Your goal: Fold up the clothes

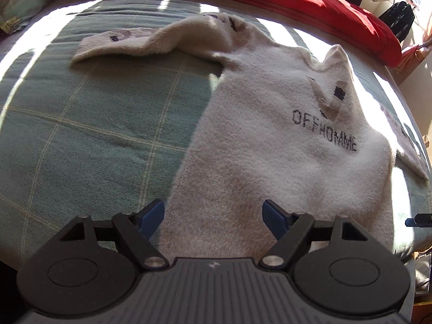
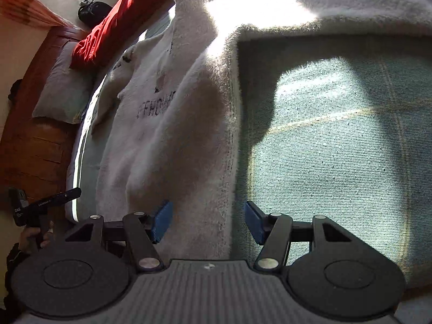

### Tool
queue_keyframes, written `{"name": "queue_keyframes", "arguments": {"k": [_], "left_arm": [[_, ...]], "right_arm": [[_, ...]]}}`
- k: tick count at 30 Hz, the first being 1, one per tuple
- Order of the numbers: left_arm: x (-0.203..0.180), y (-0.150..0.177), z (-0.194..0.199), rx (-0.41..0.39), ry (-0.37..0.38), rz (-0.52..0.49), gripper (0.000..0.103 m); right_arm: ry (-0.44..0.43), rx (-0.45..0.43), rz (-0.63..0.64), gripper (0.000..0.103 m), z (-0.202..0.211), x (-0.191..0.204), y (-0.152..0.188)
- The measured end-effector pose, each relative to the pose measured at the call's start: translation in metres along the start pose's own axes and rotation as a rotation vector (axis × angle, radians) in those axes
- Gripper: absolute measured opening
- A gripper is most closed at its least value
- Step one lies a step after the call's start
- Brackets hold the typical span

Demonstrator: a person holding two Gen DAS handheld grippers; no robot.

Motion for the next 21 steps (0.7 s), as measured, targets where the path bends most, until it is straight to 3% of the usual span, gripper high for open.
{"name": "queue_keyframes", "arguments": {"k": [5,12,16,21], "left_arm": [[0.024,-0.003,-0.030,0.060,0.026,0.044,0.079],[0.030,-0.011,-0.071,0.094,0.085,0.071,0.079],[0.026,-0.022,-0.075,0.077,0.127,0.062,0.080],[0.022,-0.019,-0.075,0.084,0.200,0.077,0.080]], "right_arm": [[-0.028,0.026,-0.055,0.063,-0.021,-0.015,0.006],[-0.086,0.003,-0.119,0.064,-0.038,-0.027,-0.002],[-0.122,-0.013,-0.125,0.064,-0.049,-0.020,-0.019],[-0.145,-0.014,-0.085,0.073,-0.072,-0.002,-0.034]]}}
Point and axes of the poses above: each gripper's, at about its wrist camera, not at the fingertips, and z roughly against the way its jaws point, x to its left, y to its underside, the point moved 9 cm from there along -z, roughly the way its jaws point, and after that the axes turned 2 degrees about -y, right-handed, at the moved point
